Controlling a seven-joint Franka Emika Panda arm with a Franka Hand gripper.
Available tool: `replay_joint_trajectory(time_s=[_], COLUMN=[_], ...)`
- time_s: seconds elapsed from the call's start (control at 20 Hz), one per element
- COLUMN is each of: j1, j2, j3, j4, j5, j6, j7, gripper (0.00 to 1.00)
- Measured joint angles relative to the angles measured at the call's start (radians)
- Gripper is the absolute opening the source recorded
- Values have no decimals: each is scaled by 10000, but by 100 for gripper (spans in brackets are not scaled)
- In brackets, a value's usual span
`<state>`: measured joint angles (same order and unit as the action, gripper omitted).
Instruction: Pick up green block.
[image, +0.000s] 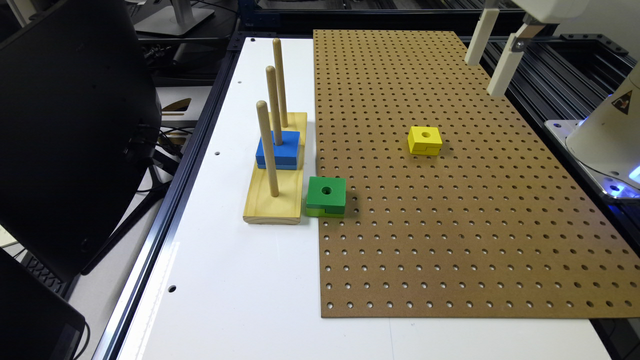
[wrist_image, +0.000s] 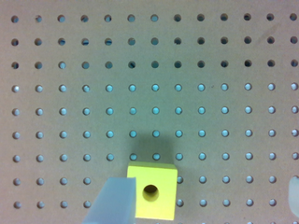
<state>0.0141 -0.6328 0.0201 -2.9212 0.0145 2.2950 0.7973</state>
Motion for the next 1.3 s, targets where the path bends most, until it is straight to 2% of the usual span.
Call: replay_joint_trajectory(time_s=[0.65,0.9,1.3], j1=[-77,-107,-103], j2=[-26,-23,138], j3=[-3,-3,2], j4=[-1,98,187], j5=[0,0,0], j6=[13,54,369], j7=[-2,-5,-5], gripper=[100,100,100])
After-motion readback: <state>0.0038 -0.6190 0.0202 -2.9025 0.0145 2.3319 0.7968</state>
